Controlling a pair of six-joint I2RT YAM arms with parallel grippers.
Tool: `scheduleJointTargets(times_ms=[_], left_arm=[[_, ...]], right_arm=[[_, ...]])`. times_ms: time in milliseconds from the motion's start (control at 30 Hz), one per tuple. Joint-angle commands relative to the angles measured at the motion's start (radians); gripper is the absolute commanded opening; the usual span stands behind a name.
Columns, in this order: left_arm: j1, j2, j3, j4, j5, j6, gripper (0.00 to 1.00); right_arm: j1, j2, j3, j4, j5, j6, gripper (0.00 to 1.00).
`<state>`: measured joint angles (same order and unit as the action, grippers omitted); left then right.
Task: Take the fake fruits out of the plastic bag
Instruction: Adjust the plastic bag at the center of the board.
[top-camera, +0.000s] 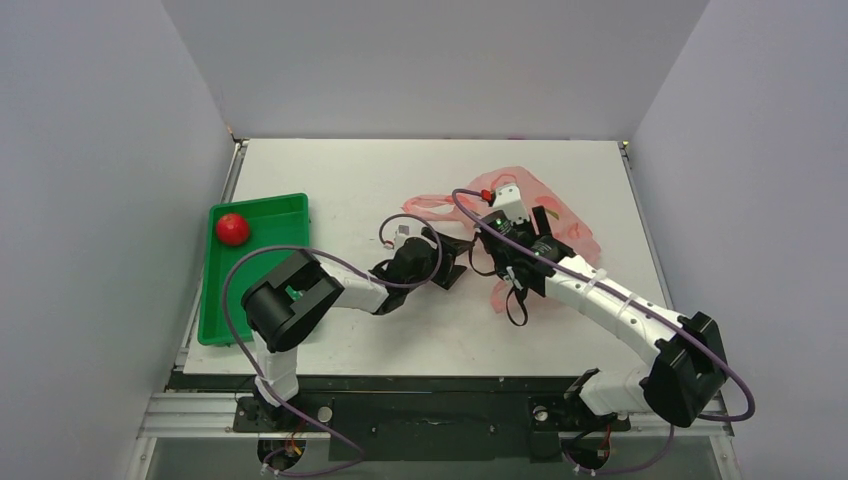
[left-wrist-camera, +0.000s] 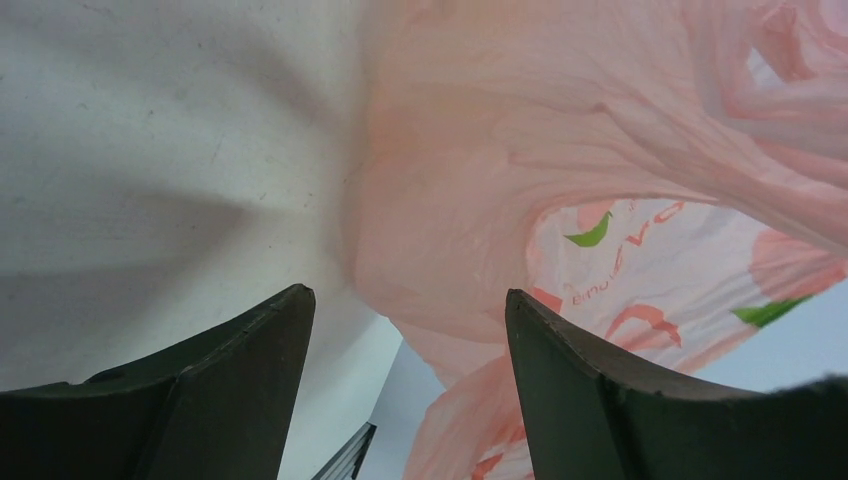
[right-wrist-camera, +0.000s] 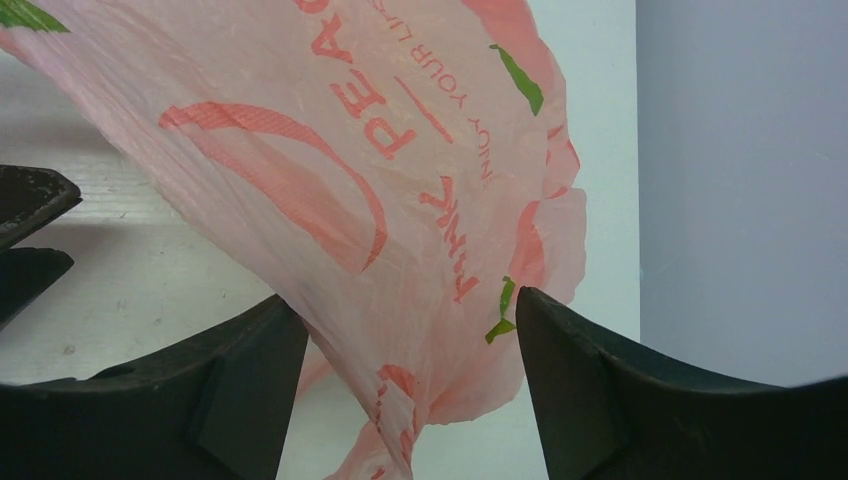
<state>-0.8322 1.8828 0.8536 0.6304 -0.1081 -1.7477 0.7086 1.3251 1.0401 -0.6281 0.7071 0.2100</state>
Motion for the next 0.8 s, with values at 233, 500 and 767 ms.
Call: scheduleJointTargets(times_ms=[233, 500, 767], left_arm=[[-0.02, 0.078, 0.146, 0.011, -0.021, -0.001, 0.67], [-0.03, 0.124, 0.22, -0.039, -0.017, 0.028, 0.66], [-0.026, 0.193, 0.33, -0.083, -0.007, 0.103, 0.67]], right_arm=[[-0.005, -0.061, -0.008, 0.072, -0.047, -0.006, 0.03], [-0.161, -0.183, -0.105, 0.161, -0.357, 0.048, 0.0], [-0.245, -0.255, -0.137, 0.184, -0.506, 0.059, 0.0]])
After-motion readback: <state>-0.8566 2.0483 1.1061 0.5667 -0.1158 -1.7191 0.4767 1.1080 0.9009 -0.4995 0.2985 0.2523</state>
